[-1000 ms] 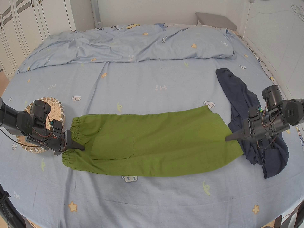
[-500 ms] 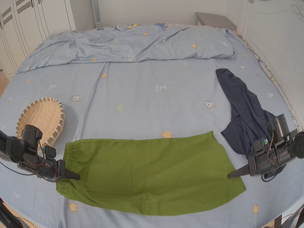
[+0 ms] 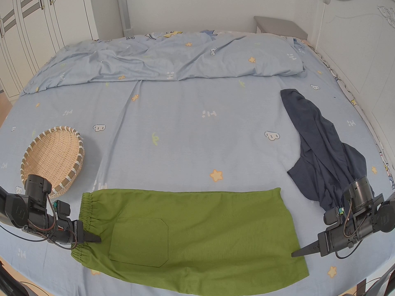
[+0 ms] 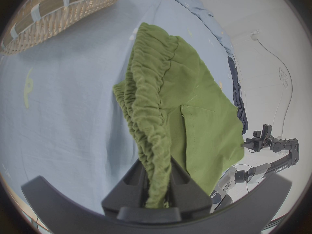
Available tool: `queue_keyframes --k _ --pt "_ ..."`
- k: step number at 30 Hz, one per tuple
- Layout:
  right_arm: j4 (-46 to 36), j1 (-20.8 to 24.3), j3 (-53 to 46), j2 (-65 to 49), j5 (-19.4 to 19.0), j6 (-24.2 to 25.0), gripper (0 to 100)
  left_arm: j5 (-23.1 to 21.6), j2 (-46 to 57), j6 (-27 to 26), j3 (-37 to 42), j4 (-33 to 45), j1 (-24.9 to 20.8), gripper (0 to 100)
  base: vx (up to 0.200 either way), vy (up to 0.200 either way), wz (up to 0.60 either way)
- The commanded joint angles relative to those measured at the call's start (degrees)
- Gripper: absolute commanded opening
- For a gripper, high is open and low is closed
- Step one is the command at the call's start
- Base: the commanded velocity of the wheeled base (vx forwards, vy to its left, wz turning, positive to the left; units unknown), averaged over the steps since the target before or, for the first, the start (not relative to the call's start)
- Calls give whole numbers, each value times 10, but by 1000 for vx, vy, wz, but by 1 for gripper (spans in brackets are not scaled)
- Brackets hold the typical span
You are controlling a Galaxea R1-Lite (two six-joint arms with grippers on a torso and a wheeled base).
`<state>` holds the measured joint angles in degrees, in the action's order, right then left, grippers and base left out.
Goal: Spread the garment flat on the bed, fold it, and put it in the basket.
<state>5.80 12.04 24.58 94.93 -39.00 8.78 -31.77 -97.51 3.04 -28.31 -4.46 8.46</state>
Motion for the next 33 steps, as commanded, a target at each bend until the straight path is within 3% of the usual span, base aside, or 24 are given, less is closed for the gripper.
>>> queue_keyframes --k 1,8,10,14,15,18,22,27,33 --pt "3 2 -6 10 0 -2 100 0 0 0 -1 -4 8 0 0 0 0" --pt "26 -9 -8 8 1 0 100 10 14 1 -9 -14 27 0 0 0 0" --pt "32 -26 2 0 1 4 100 36 47 2 -22 -7 31 0 0 0 0" --pt "26 -33 39 -51 5 22 100 96 96 -3 -65 45 31 0 0 0 0" --pt "26 -33 60 -70 9 46 100 111 112 -13 -87 85 32 0 0 0 0" --pt "25 -25 108 -91 23 78 100 123 129 -38 -129 161 39 0 0 0 0" --pt "-5 -24 145 -112 29 81 100 144 148 -46 -172 232 38 0 0 0 0" --pt "-25 -24 147 -129 29 76 100 195 163 -49 -199 251 42 0 0 0 0" --pt "-26 -29 148 -130 29 76 100 197 163 -76 -195 256 55 0 0 0 0"
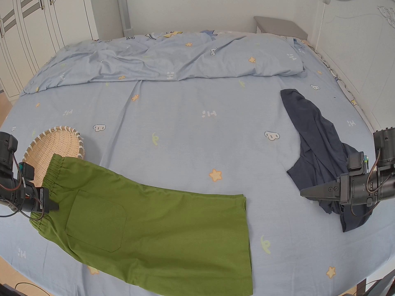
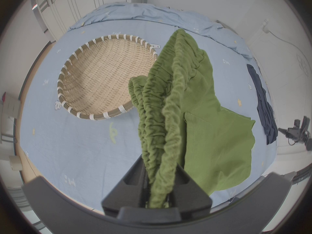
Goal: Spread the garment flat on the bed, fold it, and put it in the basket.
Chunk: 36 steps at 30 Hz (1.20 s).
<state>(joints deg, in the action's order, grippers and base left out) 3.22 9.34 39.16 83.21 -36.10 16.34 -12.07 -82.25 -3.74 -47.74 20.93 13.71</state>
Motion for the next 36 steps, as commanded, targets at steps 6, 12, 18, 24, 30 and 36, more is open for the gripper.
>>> queue_keyframes --k 6,12,18,24,30,36 --pt "0 -2 2 -13 0 1 100 2 48 6 -25 53 -56 0 0 0 0" --pt "-6 -3 4 -14 0 2 100 85 70 97 -157 199 -215 0 0 0 0" --pt "-11 -3 7 -14 0 2 100 132 33 189 -194 207 -351 0 0 0 0" --pt "-11 -3 7 -14 0 2 100 136 3 231 -198 195 -440 0 0 0 0" --pt "-11 1 6 -13 1 2 100 137 -31 292 -231 195 -518 0 0 0 0" --pt "-11 3 4 -12 9 2 100 137 -77 312 -246 184 -562 0 0 0 0"
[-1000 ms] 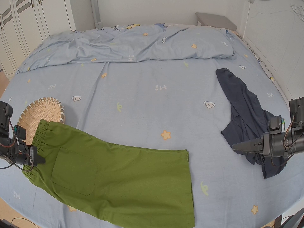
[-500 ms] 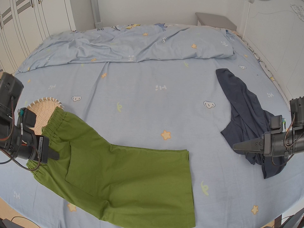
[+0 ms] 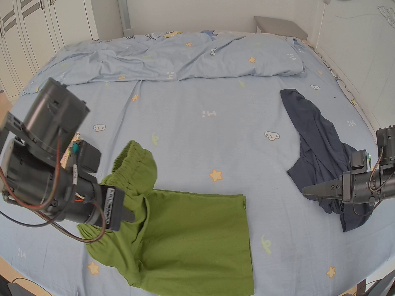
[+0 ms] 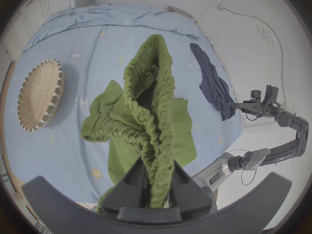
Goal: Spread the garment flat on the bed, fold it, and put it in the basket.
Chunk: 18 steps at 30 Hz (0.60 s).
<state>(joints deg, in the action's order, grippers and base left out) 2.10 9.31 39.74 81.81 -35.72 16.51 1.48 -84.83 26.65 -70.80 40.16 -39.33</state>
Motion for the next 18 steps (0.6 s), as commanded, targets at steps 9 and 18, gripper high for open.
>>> queue_keyframes --k 9,18 --pt "1 4 -4 5 9 -1 100 34 -107 71 -14 -83 -80 0 0 0 0" --pt "2 4 -5 6 9 -2 100 41 -134 118 -9 -126 -132 0 0 0 0"
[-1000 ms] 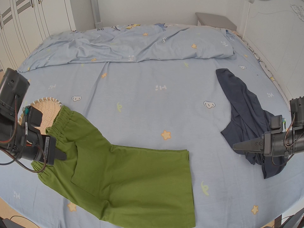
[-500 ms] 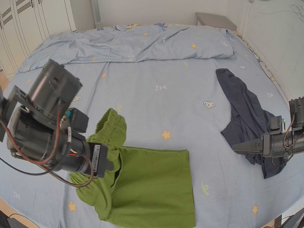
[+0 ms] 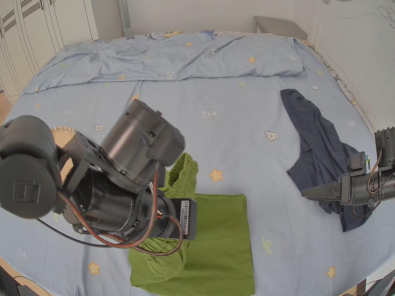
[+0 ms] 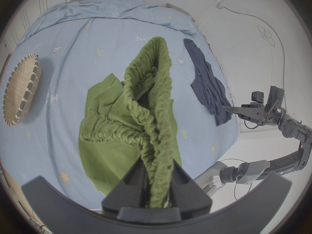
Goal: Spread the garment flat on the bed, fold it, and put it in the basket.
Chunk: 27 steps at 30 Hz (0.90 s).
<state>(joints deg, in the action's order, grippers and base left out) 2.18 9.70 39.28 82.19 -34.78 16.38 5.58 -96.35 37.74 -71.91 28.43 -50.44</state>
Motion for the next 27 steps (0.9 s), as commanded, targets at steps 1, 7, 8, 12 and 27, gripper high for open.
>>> queue_keyframes --k 1,7,8,12,27 --pt "1 0 0 3 0 0 100 0 -19 7 2 -9 -22 0 0 0 0" --pt "3 -2 0 4 0 0 100 2 -38 15 8 -49 -42 0 0 0 0" --pt "3 -2 -1 4 0 0 100 1 -39 15 8 -50 -42 0 0 0 0" --pt "3 -2 0 4 0 0 100 1 -53 25 12 -67 -45 0 0 0 0" --pt "4 4 -3 16 0 0 100 -34 -67 142 92 -318 -55 100 0 0 0"
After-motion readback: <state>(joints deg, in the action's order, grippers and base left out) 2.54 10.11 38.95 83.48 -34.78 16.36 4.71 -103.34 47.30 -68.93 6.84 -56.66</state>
